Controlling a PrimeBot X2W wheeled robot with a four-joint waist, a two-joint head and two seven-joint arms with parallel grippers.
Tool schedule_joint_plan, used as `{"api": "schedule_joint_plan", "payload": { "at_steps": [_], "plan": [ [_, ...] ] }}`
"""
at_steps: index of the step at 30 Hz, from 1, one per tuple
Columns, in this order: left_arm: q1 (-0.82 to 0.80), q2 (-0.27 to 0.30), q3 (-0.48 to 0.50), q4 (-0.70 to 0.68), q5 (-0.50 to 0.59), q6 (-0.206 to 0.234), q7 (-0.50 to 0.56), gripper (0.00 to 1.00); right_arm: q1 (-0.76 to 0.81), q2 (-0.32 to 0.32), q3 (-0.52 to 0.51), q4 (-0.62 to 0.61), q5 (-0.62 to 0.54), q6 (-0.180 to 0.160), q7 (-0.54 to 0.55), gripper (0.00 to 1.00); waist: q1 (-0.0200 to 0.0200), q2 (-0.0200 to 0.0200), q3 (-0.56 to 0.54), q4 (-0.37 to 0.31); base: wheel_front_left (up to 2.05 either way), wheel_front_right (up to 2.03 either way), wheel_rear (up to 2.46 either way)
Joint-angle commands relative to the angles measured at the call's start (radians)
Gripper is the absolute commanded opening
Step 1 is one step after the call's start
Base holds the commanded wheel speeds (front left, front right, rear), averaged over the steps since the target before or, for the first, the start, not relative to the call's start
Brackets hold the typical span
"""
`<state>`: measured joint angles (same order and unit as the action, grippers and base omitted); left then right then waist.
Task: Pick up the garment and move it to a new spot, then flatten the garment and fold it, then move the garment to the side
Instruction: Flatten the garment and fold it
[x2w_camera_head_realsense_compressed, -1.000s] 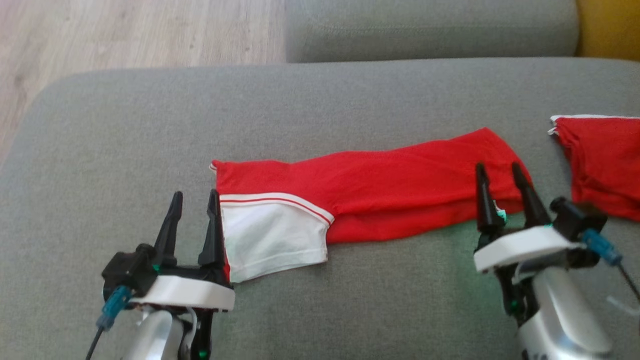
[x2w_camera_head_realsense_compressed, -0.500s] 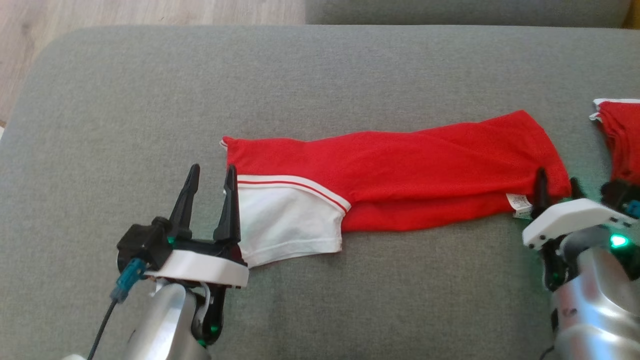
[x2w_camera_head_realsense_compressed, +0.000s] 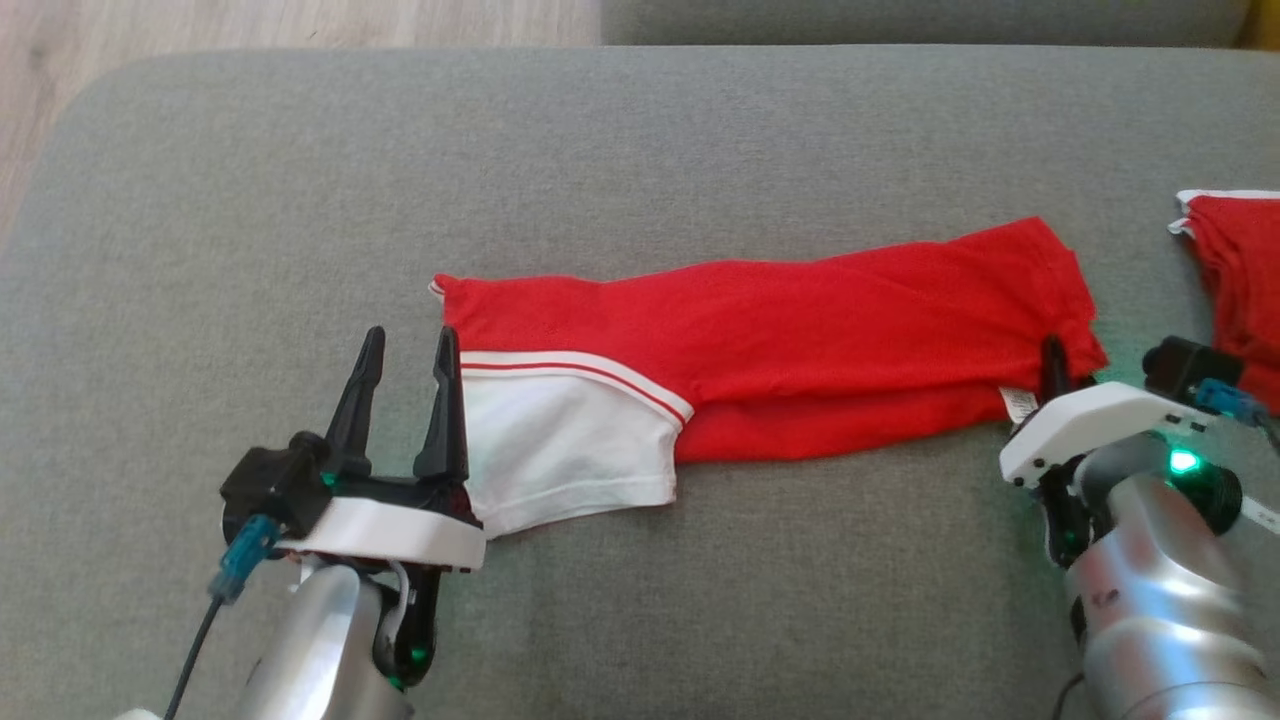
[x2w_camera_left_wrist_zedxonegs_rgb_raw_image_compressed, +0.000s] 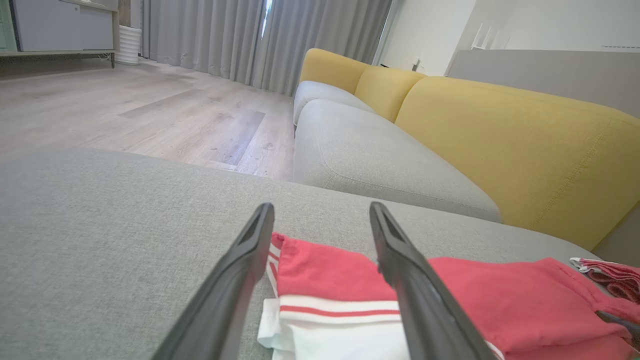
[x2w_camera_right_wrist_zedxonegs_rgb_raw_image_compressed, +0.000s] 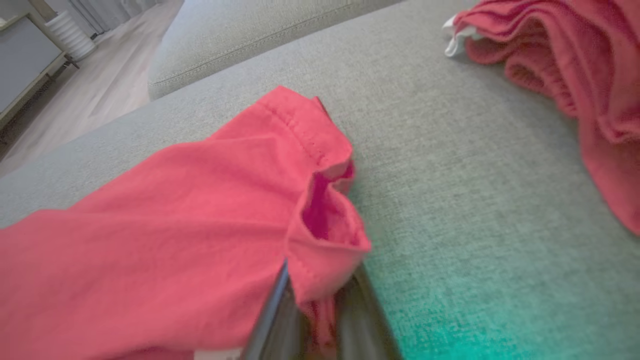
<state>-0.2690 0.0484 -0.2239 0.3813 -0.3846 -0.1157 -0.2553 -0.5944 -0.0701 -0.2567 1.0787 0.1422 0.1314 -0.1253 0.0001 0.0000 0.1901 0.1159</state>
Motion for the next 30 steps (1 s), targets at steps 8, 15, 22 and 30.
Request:
{"api": "schedule_joint_plan", "payload": {
  "at_steps": [8, 15, 22, 30],
  "plan": [
    [-0.029, 0.002, 0.052, -0.023, 0.017, -0.010, -0.006, 1.00, -0.022, -0.054, -0.034, -0.033, -0.056, -0.001, -0.067, 0.00, -0.0001, 0.0000, -0.032, -0.038, 0.00, 0.00, 0.00],
    [-0.022, 0.002, 0.038, -0.030, 0.014, -0.012, -0.006, 1.00, -0.013, -0.169, -0.136, -0.068, -0.115, -0.001, -0.072, 0.00, -0.0001, 0.0000, -0.055, -0.056, 0.00, 0.00, 0.00],
    [-0.009, 0.002, 0.028, -0.032, -0.001, -0.013, -0.006, 1.00, -0.016, -0.106, -0.136, -0.087, -0.143, -0.001, -0.075, 0.00, -0.0001, 0.0000, -0.102, -0.062, 0.00, 0.00, 0.00],
    [0.024, 0.004, 0.055, -0.028, 0.002, -0.014, -0.006, 1.00, 0.006, 0.005, 0.024, -0.121, -0.109, -0.001, -0.061, 0.00, -0.0001, 0.0000, -0.195, -0.022, 0.00, 0.00, 0.00]
  ]
}}
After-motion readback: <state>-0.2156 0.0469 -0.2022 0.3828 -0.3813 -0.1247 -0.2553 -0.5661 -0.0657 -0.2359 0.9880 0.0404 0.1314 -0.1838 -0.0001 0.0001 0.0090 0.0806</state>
